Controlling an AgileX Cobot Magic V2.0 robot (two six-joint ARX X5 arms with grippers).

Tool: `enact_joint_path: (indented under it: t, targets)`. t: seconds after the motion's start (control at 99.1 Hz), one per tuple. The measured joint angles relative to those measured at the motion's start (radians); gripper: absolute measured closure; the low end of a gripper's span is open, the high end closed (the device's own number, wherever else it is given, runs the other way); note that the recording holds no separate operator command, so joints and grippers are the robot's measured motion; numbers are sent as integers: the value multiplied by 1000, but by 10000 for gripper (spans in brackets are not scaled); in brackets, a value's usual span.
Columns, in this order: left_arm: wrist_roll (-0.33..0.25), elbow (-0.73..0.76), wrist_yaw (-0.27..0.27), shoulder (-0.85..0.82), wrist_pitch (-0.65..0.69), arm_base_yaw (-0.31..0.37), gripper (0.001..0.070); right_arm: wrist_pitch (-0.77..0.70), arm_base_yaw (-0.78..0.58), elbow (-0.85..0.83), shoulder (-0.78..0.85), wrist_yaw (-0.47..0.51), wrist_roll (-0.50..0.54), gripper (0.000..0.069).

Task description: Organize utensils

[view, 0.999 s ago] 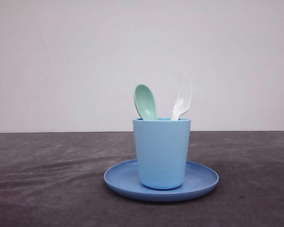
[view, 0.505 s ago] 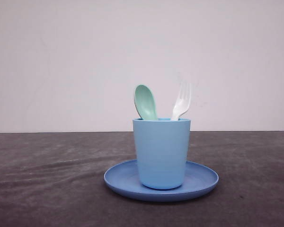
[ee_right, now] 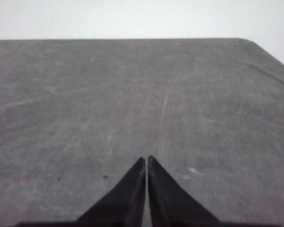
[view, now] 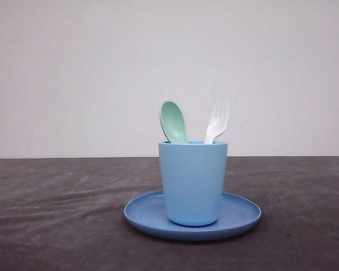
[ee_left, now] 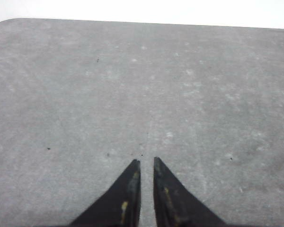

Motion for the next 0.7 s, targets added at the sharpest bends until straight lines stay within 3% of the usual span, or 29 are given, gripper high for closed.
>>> enact_joint_path:
  t: [0.697]
  targets:
    - [0, 0, 0, 0, 1, 0, 685, 2, -5, -9, -39, -3, -8, 683]
